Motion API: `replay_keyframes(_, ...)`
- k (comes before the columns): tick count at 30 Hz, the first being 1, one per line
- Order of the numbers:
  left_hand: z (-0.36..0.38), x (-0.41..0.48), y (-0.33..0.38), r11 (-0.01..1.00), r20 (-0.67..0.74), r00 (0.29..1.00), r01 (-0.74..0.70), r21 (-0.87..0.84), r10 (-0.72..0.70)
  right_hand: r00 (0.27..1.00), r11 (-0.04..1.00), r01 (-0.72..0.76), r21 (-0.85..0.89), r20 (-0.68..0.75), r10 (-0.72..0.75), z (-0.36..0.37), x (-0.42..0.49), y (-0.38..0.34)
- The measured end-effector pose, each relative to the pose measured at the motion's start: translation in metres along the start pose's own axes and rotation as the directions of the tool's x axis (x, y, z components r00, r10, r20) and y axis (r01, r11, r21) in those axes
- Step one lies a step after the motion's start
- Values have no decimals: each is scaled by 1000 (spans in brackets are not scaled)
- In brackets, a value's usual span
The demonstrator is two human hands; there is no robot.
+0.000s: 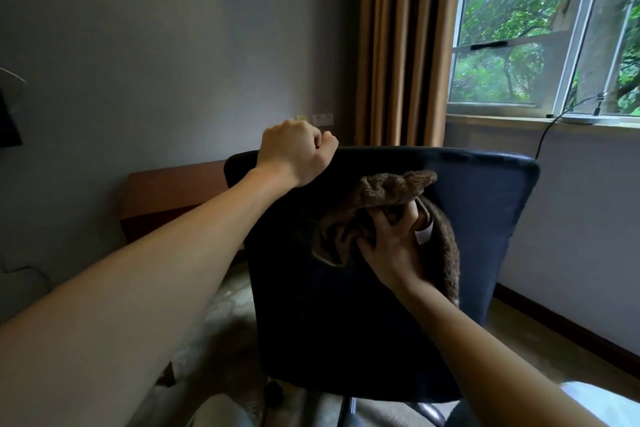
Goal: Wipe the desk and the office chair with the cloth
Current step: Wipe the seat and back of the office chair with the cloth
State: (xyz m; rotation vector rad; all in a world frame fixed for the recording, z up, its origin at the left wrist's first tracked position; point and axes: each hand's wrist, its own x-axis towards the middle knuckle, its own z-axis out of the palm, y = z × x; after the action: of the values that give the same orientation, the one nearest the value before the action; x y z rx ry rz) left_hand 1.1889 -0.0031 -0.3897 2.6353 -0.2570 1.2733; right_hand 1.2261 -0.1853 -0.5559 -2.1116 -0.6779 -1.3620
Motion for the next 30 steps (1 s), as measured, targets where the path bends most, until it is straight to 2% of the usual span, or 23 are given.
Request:
replay_keyframes(3, 0, 10, 1, 995, 109, 991, 81, -62, -74, 1000, 1000, 12, -9, 24, -12, -5, 1, 7)
replay_keyframes(5, -1, 17, -6, 980, 184, 975, 149, -131, -124, 998, 998, 51, -39, -22, -52, -11, 2, 7)
replay_keyframes(11, -8, 22, -17, 943, 333, 931, 235, -236, -149, 999, 999, 30, 30, -27, -30, -11, 4, -1)
replay_keyframes(13, -11, 17, -24, 945, 353, 919, 260, -198, -178, 997, 997, 75, 28, -13, -75, -12, 7, -7)
replay_keyframes(16, -14, 8, -42, 962, 401, 884, 273, -29, -239, 995, 995, 96, 21, -23, -95, -16, 12, -18)
replay_keyframes(24, -18, -2, -44, 964, 335, 905, 259, 56, -263, 999, 999, 27, 28, -21, -26, -18, 12, -30)
replay_keyframes(30, -19, -8, -25, 962, 292, 919, 271, 23, -266, 1000, 1000, 1, 6, -26, -1, -30, 14, -25)
